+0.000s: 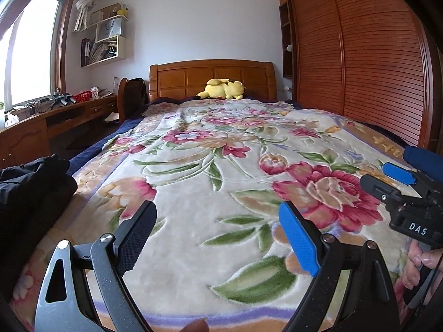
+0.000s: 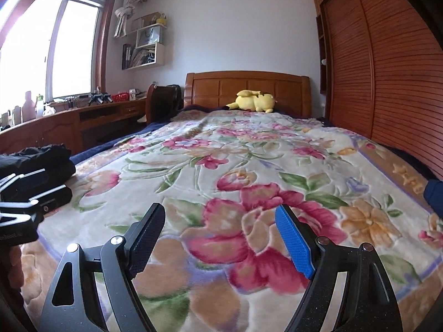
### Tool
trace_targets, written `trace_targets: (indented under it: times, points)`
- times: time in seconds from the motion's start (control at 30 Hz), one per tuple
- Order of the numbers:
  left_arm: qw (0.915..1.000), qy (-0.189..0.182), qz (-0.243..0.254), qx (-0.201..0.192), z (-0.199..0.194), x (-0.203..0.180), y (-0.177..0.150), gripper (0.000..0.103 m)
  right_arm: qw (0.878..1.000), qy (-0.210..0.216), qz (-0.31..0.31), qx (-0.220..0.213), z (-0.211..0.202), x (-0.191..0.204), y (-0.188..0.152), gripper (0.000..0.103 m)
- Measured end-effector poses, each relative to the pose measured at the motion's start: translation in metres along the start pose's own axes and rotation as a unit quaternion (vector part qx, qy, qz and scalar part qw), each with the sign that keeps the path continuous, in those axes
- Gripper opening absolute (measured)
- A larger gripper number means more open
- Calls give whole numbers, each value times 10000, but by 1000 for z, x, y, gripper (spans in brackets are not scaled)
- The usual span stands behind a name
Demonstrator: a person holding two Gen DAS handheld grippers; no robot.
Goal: Fold large clothes
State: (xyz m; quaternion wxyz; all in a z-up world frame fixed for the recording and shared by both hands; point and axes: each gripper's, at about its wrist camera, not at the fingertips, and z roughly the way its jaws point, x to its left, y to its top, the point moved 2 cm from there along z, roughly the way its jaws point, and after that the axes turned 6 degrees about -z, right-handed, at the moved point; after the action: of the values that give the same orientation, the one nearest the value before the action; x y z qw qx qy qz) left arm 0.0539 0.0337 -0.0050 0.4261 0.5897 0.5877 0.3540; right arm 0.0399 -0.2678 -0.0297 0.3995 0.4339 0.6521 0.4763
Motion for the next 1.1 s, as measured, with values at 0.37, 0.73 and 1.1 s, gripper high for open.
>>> trace_targets:
  times: [0.37, 0.73, 1.1]
  points:
    - [9999, 2, -79, -118, -4, -1, 0, 90, 9999, -17, 115, -54, 5, -1, -1, 83]
    - [9999, 19, -77, -103, -5, 0, 0, 90, 9999, -26, 117, -80, 11, 5, 1, 83]
    - [9999, 19, -91, -108, -6, 0, 0, 90, 9999, -3, 148, -82, 19, 6, 2, 83]
